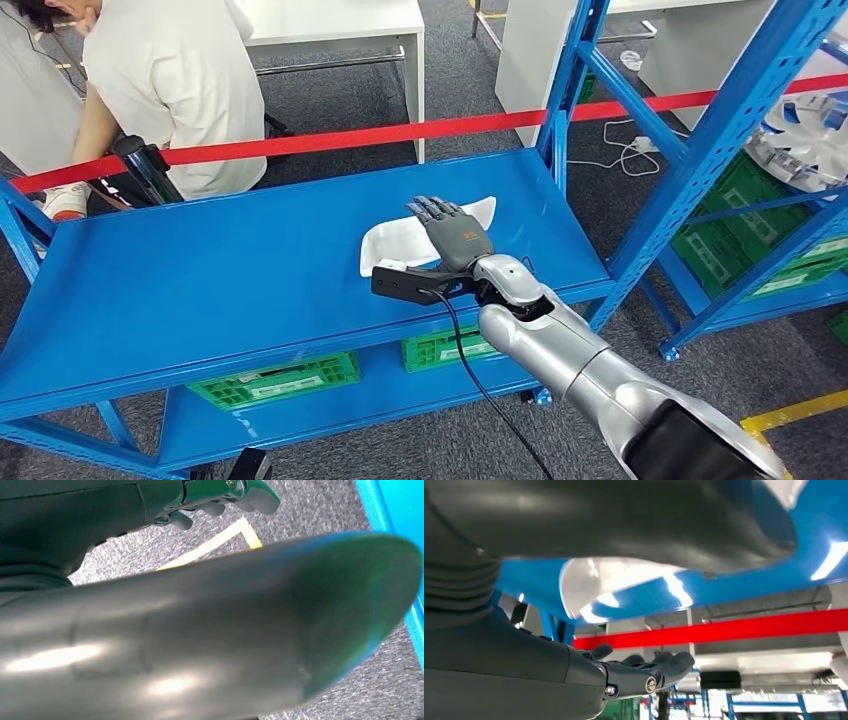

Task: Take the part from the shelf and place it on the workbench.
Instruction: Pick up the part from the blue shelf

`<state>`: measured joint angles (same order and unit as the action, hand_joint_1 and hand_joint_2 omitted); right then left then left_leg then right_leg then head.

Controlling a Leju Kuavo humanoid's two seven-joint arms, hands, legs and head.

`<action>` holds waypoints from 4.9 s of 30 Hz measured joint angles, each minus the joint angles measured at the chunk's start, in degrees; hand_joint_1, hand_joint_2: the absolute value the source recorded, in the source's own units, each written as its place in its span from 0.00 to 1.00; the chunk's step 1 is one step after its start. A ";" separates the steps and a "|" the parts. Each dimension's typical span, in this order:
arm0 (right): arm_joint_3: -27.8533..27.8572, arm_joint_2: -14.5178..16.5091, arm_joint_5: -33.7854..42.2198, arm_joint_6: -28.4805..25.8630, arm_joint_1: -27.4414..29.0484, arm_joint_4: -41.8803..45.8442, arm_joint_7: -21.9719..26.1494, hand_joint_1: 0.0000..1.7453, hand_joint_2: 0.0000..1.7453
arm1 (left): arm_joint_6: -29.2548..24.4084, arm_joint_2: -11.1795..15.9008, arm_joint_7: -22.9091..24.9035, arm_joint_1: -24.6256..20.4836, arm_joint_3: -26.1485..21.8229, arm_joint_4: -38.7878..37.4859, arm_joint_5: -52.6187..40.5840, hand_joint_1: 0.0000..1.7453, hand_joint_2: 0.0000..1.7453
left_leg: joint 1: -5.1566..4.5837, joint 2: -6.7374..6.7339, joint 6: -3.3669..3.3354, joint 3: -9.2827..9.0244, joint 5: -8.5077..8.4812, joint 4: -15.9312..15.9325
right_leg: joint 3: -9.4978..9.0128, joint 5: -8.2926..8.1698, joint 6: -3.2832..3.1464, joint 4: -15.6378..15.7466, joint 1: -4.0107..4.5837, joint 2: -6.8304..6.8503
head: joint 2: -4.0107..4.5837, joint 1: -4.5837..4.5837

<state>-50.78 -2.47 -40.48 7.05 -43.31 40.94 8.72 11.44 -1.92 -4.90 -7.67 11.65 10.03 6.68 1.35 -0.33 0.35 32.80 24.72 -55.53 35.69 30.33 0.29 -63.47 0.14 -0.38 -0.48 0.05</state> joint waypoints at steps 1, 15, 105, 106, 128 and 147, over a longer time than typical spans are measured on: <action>-0.01 0.00 0.00 0.09 0.00 -0.16 0.04 0.00 0.25 | -0.09 0.02 0.01 -0.02 0.00 -0.01 0.01 0.00 0.00 | 0.09 0.00 -0.06 -0.07 0.15 -0.01 | 2.26 1.62 0.35 -4.05 -0.26 0.03 | 0.00 0.15; -0.68 1.68 0.35 2.71 0.38 -2.84 2.56 0.00 1.00 | -0.94 0.26 0.03 0.20 -0.17 -0.02 0.71 0.00 0.00 | 0.55 0.32 1.02 -0.57 2.44 -1.88 | 0.33 -4.28 -0.59 4.19 -1.33 -0.34 | 0.00 -0.06; 4.09 4.32 -4.75 -0.05 -1.67 24.79 -7.10 0.00 0.00 | 1.56 0.63 -0.85 0.30 -0.13 -0.04 -0.19 0.00 0.00 | 0.51 0.19 3.17 -0.92 2.60 -1.73 | -0.28 -4.26 -0.55 4.66 -1.18 -0.45 | 0.00 -0.11; 4.29 4.11 -4.76 0.63 -1.43 26.33 -7.30 0.00 0.00 | 1.58 0.60 -0.80 0.16 -0.13 -0.03 -0.33 0.00 0.00 | 0.51 0.20 3.16 -0.93 2.60 -1.73 | -0.31 -4.26 -0.55 4.67 -1.18 -0.45 | 0.00 -0.11; 5.27 8.24 -2.66 0.50 -2.05 -8.63 -1.10 0.00 0.00 | 5.04 0.91 1.62 -2.23 0.13 -0.02 -2.05 0.00 0.00 | 0.52 0.37 3.15 -0.95 2.58 -1.74 | -0.44 -4.30 -0.49 4.69 -1.18 -0.31 | 0.00 -0.10; 5.21 12.63 -4.09 3.90 -1.97 -19.39 1.69 0.00 0.00 | 6.01 1.77 1.70 -2.26 0.87 -0.04 -2.92 0.00 0.00 | 0.52 0.35 3.15 -0.93 2.58 -1.74 | -0.43 -4.30 -0.49 4.70 -1.18 -0.33 | 0.00 -0.11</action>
<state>-45.57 10.16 -44.57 10.95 -45.28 21.55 10.41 17.44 -0.15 -3.19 -9.93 12.52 9.99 3.76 1.87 0.02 3.50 31.87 27.31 -57.27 35.26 26.03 -0.20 -58.78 -1.04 -0.71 -0.48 -0.07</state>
